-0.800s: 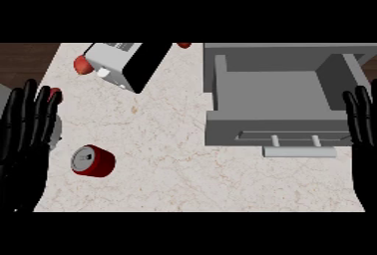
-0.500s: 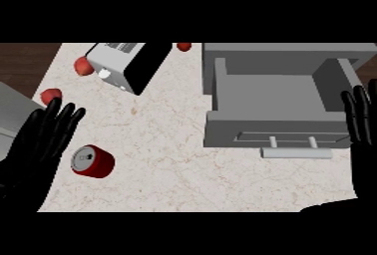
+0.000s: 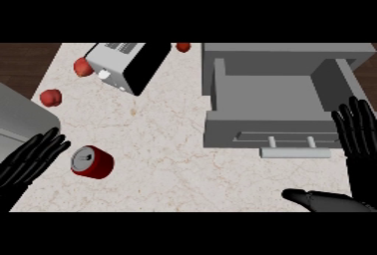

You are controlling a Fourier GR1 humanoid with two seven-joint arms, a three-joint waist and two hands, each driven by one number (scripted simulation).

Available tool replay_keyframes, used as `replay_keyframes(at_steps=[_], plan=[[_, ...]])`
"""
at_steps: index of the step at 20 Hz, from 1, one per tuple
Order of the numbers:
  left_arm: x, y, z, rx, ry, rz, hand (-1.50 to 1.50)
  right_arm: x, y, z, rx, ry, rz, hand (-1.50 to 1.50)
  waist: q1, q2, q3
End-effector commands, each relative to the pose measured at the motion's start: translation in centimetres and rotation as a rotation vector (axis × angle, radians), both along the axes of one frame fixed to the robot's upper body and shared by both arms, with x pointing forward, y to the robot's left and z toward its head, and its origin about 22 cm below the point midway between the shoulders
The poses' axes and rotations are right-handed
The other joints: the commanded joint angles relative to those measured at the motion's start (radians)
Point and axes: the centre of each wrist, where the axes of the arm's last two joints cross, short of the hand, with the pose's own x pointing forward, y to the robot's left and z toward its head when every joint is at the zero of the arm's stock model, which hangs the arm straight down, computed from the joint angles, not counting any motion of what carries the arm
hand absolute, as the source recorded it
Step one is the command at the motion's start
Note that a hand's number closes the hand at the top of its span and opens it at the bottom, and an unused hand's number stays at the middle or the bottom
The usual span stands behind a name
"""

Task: Pick up the can, place it into the drawer and close the drawer

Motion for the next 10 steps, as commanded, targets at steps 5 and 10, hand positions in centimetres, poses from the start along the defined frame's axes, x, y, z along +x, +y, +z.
replay_keyframes(at_steps=[5,10], plan=[[-1.3,2.2,0.9,-0.033,0.05,0.006,-1.5,-1.2,-1.3,-0.6,-0.001,0.024,-0.003,-1.5,-0.004,-0.001,0.0],[-1.5,3.8,0.1,-0.03,0.099,0.044,-1.5,-2.6,-0.8,-3.1,-0.002,0.027,-0.005,-1.5,-0.004,-0.001,0.0]])
